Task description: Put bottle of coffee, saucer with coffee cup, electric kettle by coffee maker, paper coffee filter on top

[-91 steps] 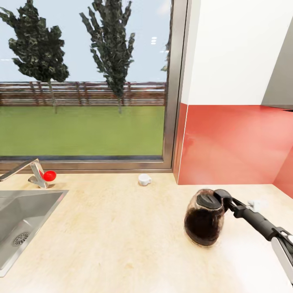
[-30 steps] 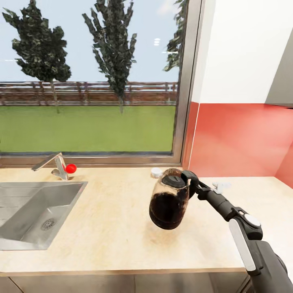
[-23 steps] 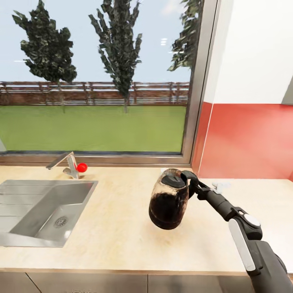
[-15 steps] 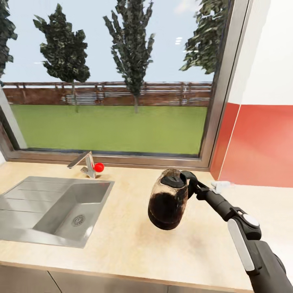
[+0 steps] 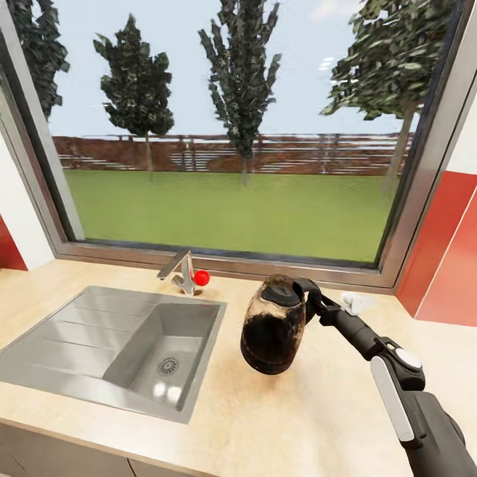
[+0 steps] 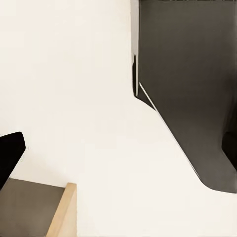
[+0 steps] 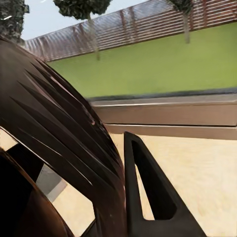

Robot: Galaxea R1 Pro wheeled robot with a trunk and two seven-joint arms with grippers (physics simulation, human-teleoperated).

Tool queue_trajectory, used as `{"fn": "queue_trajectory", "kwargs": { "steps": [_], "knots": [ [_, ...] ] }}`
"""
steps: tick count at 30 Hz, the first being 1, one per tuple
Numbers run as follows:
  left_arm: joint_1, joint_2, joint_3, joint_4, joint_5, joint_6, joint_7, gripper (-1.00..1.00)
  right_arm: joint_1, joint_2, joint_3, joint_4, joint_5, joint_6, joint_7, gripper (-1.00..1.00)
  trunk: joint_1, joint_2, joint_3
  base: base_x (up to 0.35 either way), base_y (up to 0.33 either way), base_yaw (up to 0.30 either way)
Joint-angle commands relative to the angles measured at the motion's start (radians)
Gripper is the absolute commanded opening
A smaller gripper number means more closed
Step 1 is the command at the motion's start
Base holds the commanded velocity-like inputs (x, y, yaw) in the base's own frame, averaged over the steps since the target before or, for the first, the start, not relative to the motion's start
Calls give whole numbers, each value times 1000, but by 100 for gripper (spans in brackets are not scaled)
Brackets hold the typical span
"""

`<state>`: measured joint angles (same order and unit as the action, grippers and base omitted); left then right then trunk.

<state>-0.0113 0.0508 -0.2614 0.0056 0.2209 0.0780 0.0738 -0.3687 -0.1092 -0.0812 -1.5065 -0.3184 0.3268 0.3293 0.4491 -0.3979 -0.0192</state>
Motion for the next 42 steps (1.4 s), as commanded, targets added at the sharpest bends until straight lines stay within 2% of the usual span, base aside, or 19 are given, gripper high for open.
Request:
{"fn": "queue_trajectory", "kwargs": {
  "steps": [1,10,22,32,39,42],
  "knots": [
    [-1,0,-8,1,9,2,1,100,-1,0,-2,-1,-11,9,2,-100,1,-2,-2,184,296,7],
    [-1,0,-9,1,10,2,1,100,-1,0,-2,-1,-11,8,2,-100,1,-2,-2,158,298,14],
    [-1,-2,-10,1,9,3,1,100,-1,2,-1,-1,-11,9,2,-100,1,-2,-2,63,303,250],
    [-1,-2,-9,0,9,2,1,100,-1,1,-1,-1,-11,9,2,-100,1,-2,-2,-138,281,277],
    [-1,-2,-9,0,8,2,1,100,-1,2,-1,-1,-11,9,2,-100,1,-2,-2,-321,39,278],
    [-1,0,-8,1,9,1,1,100,-1,2,0,-1,-11,9,2,-100,1,-2,-2,34,104,278]
  ]
}}
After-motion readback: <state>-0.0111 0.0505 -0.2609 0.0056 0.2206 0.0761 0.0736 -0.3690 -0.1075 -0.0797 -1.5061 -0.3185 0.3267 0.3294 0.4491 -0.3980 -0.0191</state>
